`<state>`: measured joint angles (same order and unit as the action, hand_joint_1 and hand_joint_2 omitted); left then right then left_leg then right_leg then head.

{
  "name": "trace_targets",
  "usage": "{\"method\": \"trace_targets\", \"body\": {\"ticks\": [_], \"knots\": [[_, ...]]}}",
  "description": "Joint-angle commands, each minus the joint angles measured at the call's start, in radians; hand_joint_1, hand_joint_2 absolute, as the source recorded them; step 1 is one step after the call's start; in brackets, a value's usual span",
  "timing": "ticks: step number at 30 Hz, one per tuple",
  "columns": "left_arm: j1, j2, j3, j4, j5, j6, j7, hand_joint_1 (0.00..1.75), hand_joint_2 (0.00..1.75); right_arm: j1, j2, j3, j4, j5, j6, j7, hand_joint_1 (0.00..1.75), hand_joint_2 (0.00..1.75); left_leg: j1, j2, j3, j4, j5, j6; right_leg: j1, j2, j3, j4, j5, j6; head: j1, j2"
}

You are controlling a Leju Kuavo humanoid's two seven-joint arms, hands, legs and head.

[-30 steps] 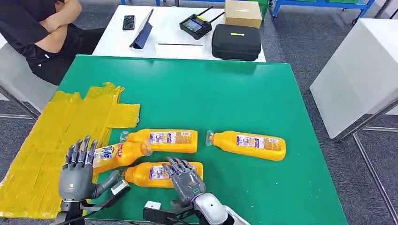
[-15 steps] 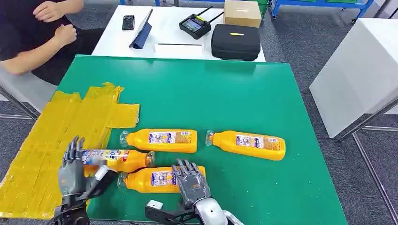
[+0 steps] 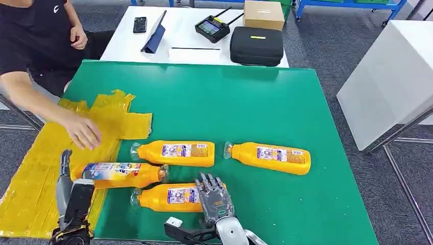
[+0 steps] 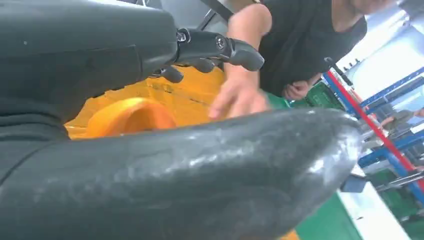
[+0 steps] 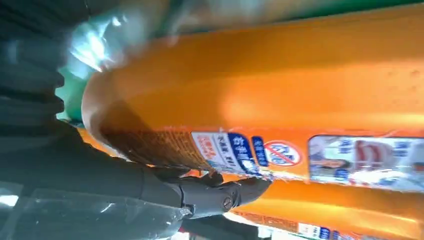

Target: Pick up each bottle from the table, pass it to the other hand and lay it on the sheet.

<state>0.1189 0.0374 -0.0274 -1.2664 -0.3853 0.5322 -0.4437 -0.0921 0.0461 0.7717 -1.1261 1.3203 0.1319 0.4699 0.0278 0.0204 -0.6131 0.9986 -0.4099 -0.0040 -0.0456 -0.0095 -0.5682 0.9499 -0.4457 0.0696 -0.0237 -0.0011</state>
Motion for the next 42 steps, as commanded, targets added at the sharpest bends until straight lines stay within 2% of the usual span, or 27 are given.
{"method": "trace_targets", "body": {"ticks": [1,2,3,6,8,13,16,18,20,21,22,23,24,25,26,27,29,30,33,35,42], "knots": [[0.037,-0.004,-0.007,-0.119,0.109,-0.040,-0.003,0.00,0.00,0.067,-0.033,0.015,0.094,0.001,0.037,0.011,0.26,1.75,0.000,-0.006,0.005,-0.001,-0.001,0.002,0.001,-0.004,0.006,-0.001,-0.002,-0.006,0.000,0.000],[0.045,-0.006,-0.004,-0.135,0.132,-0.043,-0.010,0.00,0.00,0.068,-0.035,0.019,0.114,-0.001,0.035,0.012,1.75,1.75,0.001,-0.004,0.003,-0.001,0.000,0.001,0.001,-0.003,0.004,-0.002,-0.001,-0.003,0.000,0.000],[0.054,-0.007,-0.004,-0.153,0.150,-0.048,-0.017,0.00,0.00,0.069,-0.035,0.019,0.133,-0.009,0.032,0.009,1.75,1.75,0.000,-0.006,0.005,-0.001,-0.001,0.002,0.001,-0.003,0.007,-0.002,-0.002,-0.006,0.000,0.000],[0.088,-0.017,-0.001,-0.219,0.194,-0.059,-0.024,0.00,0.00,0.074,-0.034,0.026,0.174,-0.031,0.013,0.007,1.75,1.75,0.001,-0.003,0.005,-0.001,-0.001,0.001,0.001,-0.002,0.006,-0.002,-0.001,-0.003,0.000,0.000],[0.112,-0.016,-0.005,-0.268,0.213,-0.063,-0.023,0.00,0.00,0.078,-0.036,0.034,0.188,-0.034,0.011,0.018,1.75,1.75,0.000,-0.004,0.007,-0.001,-0.002,0.001,0.001,-0.002,0.008,-0.002,-0.002,-0.006,0.000,0.000],[0.116,-0.016,-0.006,-0.276,0.215,-0.062,-0.021,0.00,0.00,0.079,-0.036,0.037,0.190,-0.034,0.010,0.020,1.75,1.75,0.000,-0.005,0.014,-0.002,-0.002,0.000,0.001,-0.004,0.014,-0.003,-0.004,-0.007,0.000,0.000],[0.109,-0.015,-0.016,-0.283,0.241,-0.069,-0.022,0.00,0.00,0.052,-0.071,0.036,0.245,-0.062,0.034,-0.044,1.75,1.75,0.000,-0.004,0.016,-0.002,-0.002,0.000,0.001,-0.003,0.016,-0.003,-0.004,-0.006,0.000,0.000],[0.113,-0.014,-0.026,-0.299,0.266,-0.076,-0.017,0.00,0.00,0.049,-0.064,0.022,0.292,-0.069,-0.005,-0.053,1.75,1.75,0.001,-0.005,0.017,-0.002,-0.001,0.000,0.001,-0.004,0.017,-0.004,-0.004,-0.007,0.000,0.000],[0.130,-0.008,-0.030,-0.318,0.322,-0.108,0.001,0.00,0.00,0.078,-0.024,-0.026,0.270,-0.070,-0.083,0.002,1.75,1.75,0.001,-0.002,0.019,-0.002,-0.002,0.000,0.001,-0.002,0.018,-0.004,-0.004,-0.006,0.000,0.000],[0.138,-0.003,-0.028,-0.323,0.387,-0.161,0.012,0.00,0.00,0.103,-0.010,-0.068,0.212,-0.119,-0.122,-0.001,1.75,1.75,0.001,-0.001,0.020,-0.003,-0.002,0.000,0.001,-0.001,0.019,-0.004,-0.004,-0.008,0.000,0.000],[0.140,0.001,-0.030,-0.319,0.488,-0.255,0.038,0.00,0.00,0.132,-0.006,-0.116,0.119,-0.225,-0.130,-0.054,1.75,1.75,0.002,0.004,0.024,-0.002,-0.006,-0.002,0.002,0.004,0.020,-0.002,-0.004,-0.007,0.000,0.000],[0.138,-0.001,-0.027,-0.309,0.512,-0.278,0.040,0.00,0.00,0.140,-0.015,-0.125,0.068,-0.258,-0.114,-0.064,1.75,1.75,0.001,0.004,0.025,-0.002,-0.006,-0.002,0.001,0.004,0.021,-0.002,-0.005,-0.009,0.000,0.000],[0.138,0.003,-0.025,-0.299,0.610,-0.372,0.047,0.00,0.00,0.169,-0.015,-0.179,-0.016,-0.414,-0.146,-0.179,1.75,1.75,0.001,0.004,0.028,-0.001,-0.008,-0.002,0.001,0.004,0.023,-0.001,-0.006,-0.007,0.000,0.000],[0.139,0.002,-0.019,-0.288,0.638,-0.399,0.043,0.00,1.75,0.176,-0.034,-0.193,-0.074,-0.480,-0.138,-0.207,1.75,1.75,0.001,0.001,0.026,-0.001,-0.009,-0.003,0.001,0.001,0.022,-0.001,-0.007,-0.008,0.000,0.000],[0.143,-0.006,-0.016,-0.284,0.718,-0.475,0.064,0.00,1.75,0.206,-0.027,-0.249,-0.179,-0.665,-0.160,-0.344,1.75,1.75,0.001,0.003,0.027,-0.001,-0.009,-0.003,0.002,0.003,0.024,-0.001,-0.008,-0.005,0.000,0.000],[0.151,-0.015,-0.010,-0.285,0.774,-0.533,0.073,0.00,1.75,0.226,-0.032,-0.292,-0.271,-0.837,-0.136,-0.439,1.75,1.75,0.001,0.001,0.025,0.000,-0.008,-0.002,0.002,0.002,0.022,-0.001,-0.008,-0.007,0.000,0.000],[0.166,-0.033,-0.016,-0.298,0.812,-0.586,0.071,0.00,1.75,0.258,-0.043,-0.339,-0.424,-1.049,-0.076,-0.526,1.75,1.75,0.002,0.003,0.025,0.000,-0.008,0.000,0.002,0.003,0.021,0.000,-0.007,-0.009,0.000,0.000],[0.170,-0.039,-0.021,-0.305,0.810,-0.584,0.073,0.00,1.75,0.263,-0.050,-0.341,-0.453,-1.058,-0.069,-0.517,1.75,1.75,0.001,0.005,0.025,0.000,-0.008,-0.001,0.002,0.005,0.021,0.001,-0.006,-0.007,0.000,0.000],[0.192,-0.046,-0.052,-0.347,0.825,-0.619,0.065,0.00,1.75,0.276,-0.038,-0.348,-0.519,-1.102,-0.100,-0.590,1.75,1.75,0.001,0.004,0.015,0.001,-0.007,0.000,0.001,0.006,0.020,0.002,-0.004,-0.006,0.000,0.000],[0.194,-0.040,-0.082,-0.364,0.822,-0.620,0.057,0.00,1.75,0.269,-0.039,-0.329,-0.505,-1.095,-0.120,-0.606,1.75,1.75,0.001,0.002,0.009,0.001,-0.004,0.000,0.002,0.004,0.019,0.002,-0.002,-0.006,0.000,0.000],[0.194,-0.029,-0.131,-0.388,0.814,-0.614,0.050,0.00,1.75,0.235,-0.026,-0.300,-0.432,-1.083,-0.146,-0.616,1.75,1.75,0.002,0.002,0.008,0.000,-0.004,0.000,0.003,0.004,0.016,0.001,-0.002,-0.007,0.000,0.000]]}}
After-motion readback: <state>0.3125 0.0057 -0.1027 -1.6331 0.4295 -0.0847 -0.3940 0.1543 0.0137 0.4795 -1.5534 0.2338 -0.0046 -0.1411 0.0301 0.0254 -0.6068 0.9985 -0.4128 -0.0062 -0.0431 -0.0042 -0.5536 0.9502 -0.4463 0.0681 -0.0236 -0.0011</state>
